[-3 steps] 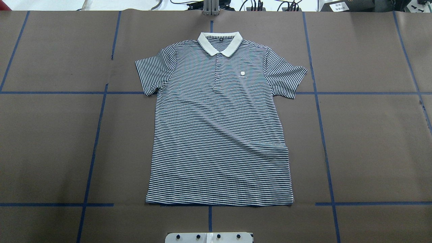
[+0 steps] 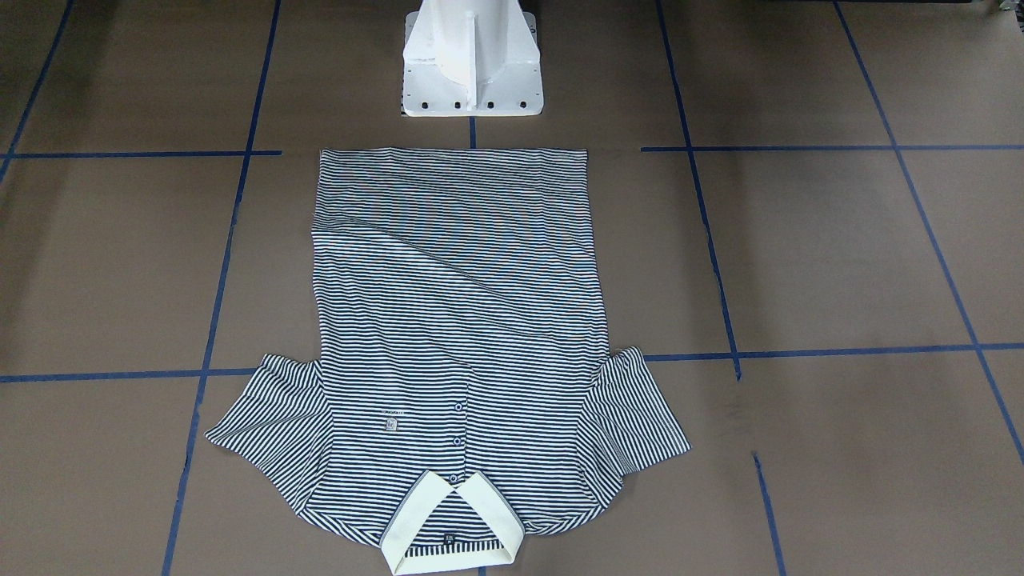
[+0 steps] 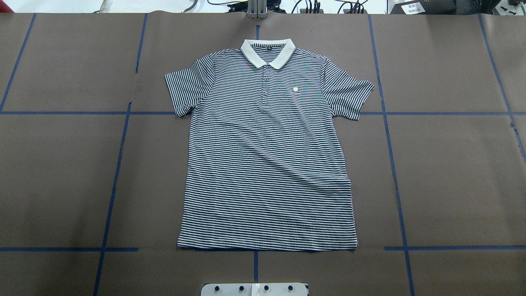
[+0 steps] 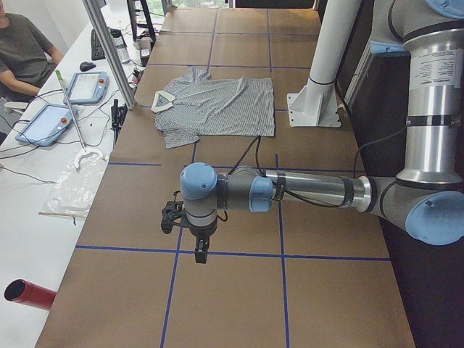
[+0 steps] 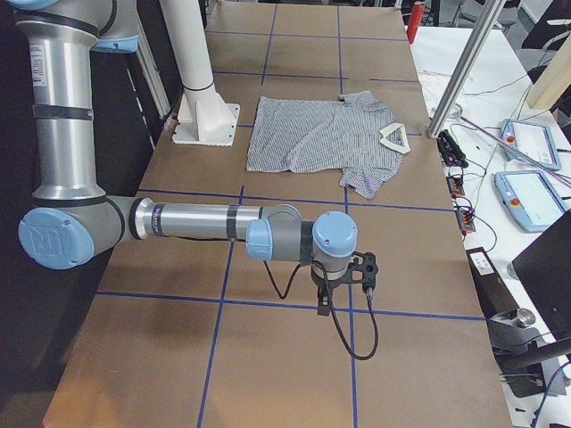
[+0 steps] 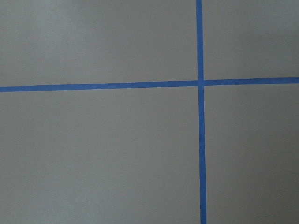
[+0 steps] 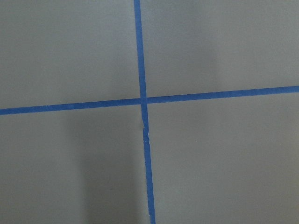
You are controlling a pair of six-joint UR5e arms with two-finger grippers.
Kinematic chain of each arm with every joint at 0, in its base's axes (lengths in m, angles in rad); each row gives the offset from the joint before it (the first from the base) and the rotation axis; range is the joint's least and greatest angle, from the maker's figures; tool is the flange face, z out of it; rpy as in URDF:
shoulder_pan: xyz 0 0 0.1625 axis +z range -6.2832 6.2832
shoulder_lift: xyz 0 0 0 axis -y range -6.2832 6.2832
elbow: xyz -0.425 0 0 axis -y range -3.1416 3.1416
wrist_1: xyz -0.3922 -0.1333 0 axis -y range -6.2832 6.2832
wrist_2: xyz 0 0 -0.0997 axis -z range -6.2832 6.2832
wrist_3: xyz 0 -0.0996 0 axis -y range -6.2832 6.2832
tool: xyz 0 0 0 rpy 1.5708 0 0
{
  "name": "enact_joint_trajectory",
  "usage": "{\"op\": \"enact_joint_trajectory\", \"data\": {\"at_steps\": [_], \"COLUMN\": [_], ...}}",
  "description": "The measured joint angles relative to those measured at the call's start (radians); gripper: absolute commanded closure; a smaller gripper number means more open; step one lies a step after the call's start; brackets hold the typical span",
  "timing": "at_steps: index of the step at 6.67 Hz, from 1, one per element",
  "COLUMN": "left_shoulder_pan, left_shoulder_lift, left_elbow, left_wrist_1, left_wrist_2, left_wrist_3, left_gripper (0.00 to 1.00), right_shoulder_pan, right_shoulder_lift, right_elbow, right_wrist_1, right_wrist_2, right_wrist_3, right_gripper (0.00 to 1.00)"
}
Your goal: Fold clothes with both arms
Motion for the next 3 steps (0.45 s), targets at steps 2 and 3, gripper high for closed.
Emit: {"op": "enact_joint_trajectory", "data": {"at_steps": [2,3], "left_shoulder_pan": [0.006,0.029], "left_shoulder_lift": [-0.082,-0.112], "left_elbow": [-0.032,-0.034], "left_wrist_1": [-0.013,-0.072], "left_wrist_2": [0.0,-0.001], "left_wrist_3": [-0.005,-0.006], "left_gripper": [0.0,0.0], "right_shoulder_pan": [-0.05,-0.088], "right_shoulder_lift": [0.05,0.066], "right_elbow": [0.02,0.017], "right_wrist_1": [0.025,0.081], "right_wrist_2": [0.054,0.093], "right_wrist_3": [0.001,0.013], "right_gripper": [0.0,0.0]}}
